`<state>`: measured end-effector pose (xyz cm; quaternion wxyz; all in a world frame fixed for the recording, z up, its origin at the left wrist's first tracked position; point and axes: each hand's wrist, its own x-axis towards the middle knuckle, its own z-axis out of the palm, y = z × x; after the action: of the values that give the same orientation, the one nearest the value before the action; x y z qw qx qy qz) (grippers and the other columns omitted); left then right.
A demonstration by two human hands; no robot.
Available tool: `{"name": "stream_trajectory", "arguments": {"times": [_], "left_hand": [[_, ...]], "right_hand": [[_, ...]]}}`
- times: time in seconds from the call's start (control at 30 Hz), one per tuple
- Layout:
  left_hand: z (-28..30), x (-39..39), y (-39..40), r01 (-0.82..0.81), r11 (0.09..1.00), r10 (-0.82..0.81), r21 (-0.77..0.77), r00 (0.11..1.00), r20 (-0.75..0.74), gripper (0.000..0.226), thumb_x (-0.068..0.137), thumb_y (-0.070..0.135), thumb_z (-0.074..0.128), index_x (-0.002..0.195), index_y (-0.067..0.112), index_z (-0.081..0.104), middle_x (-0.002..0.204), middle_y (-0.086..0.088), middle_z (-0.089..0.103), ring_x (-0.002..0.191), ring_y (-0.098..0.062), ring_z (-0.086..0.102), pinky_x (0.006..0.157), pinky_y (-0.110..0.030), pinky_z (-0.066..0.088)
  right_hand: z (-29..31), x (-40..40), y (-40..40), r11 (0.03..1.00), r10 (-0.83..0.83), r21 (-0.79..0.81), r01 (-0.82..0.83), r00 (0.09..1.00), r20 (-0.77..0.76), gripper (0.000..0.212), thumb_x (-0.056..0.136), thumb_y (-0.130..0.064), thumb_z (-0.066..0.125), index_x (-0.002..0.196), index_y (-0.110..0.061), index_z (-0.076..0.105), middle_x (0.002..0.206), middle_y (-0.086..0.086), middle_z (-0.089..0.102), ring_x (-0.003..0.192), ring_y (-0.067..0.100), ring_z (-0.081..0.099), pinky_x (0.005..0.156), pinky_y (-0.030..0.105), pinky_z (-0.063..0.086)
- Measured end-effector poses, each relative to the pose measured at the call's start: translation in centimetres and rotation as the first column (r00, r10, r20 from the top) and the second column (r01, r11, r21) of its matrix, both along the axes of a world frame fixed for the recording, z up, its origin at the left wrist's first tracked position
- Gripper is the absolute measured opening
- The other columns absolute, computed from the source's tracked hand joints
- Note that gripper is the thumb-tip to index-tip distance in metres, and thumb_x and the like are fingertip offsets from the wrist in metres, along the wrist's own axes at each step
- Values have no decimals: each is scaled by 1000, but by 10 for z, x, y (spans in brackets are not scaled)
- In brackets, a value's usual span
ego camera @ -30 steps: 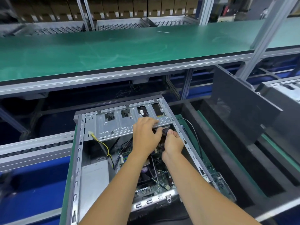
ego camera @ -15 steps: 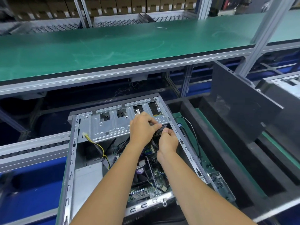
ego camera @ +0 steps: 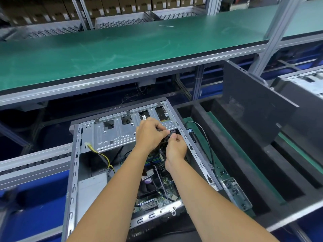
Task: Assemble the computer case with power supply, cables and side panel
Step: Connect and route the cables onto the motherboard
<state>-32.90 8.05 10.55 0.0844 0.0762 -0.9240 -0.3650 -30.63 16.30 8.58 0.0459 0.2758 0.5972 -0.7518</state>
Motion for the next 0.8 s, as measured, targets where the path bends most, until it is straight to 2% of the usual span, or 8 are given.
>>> {"name": "stream_trajectory", "arguments": {"times": [0.13,0.27,0.37,0.4,0.5,0.57,0.67,0.8], "left_hand": [[2,-2,-1,-8,1000,8,-5,998,56,28,76,37,79,57,34,58,86,15,56,100,-17,51,88,-42,44],[3,1,-1,21,1000,-21,-3,999,43,26,74,39,80,61,35,56,86,17,52,97,-14,44,84,-34,35],[2,2,-2,26,1000,-26,-9,999,34,27,74,39,79,64,35,55,90,12,53,95,-13,43,83,-34,33],[2,2,-3,32,999,-31,-2,999,33,27,75,38,78,64,36,55,89,13,52,97,-13,42,86,-35,35],[1,1,-4,42,999,-42,-1,998,39,26,78,35,77,65,36,55,87,18,47,99,-12,40,90,-38,37],[0,0,-4,40,999,-39,-4,999,38,26,78,34,77,65,36,55,86,19,47,98,-12,40,89,-37,36],[-2,-1,-4,36,999,-36,1,999,31,26,77,36,78,65,35,55,85,19,48,98,-12,40,84,-33,32],[-4,0,-3,26,999,-26,-27,1000,3,25,76,40,77,64,35,56,84,18,49,96,-12,40,82,-34,33]], "right_hand": [[5,4,6,996,89,-18,-89,996,9,29,107,-22,41,82,-23,55,82,0,56,73,11,48,64,25,40],[6,8,6,995,101,9,-101,995,11,25,105,-16,46,84,-24,57,86,-5,59,77,5,52,64,22,40],[5,8,7,997,81,13,-81,996,39,20,104,-18,48,90,-19,63,89,-4,61,80,10,54,62,24,39],[5,8,7,997,78,-3,-78,995,54,18,103,-18,49,96,-18,65,92,-3,62,83,12,55,64,25,39],[6,7,7,997,62,-60,-56,993,102,21,103,-18,52,120,-16,64,115,1,62,102,18,54,83,31,39],[3,5,7,996,57,-71,-49,992,112,18,102,-17,54,116,-15,65,112,0,63,104,18,52,87,32,37],[3,4,8,995,48,-88,-37,991,122,9,102,-16,55,103,-19,63,95,-8,60,101,17,52,88,32,36],[2,1,10,990,90,-124,-74,987,134,7,103,-17,53,105,-18,59,108,-2,57,107,16,49,92,32,34]]}}
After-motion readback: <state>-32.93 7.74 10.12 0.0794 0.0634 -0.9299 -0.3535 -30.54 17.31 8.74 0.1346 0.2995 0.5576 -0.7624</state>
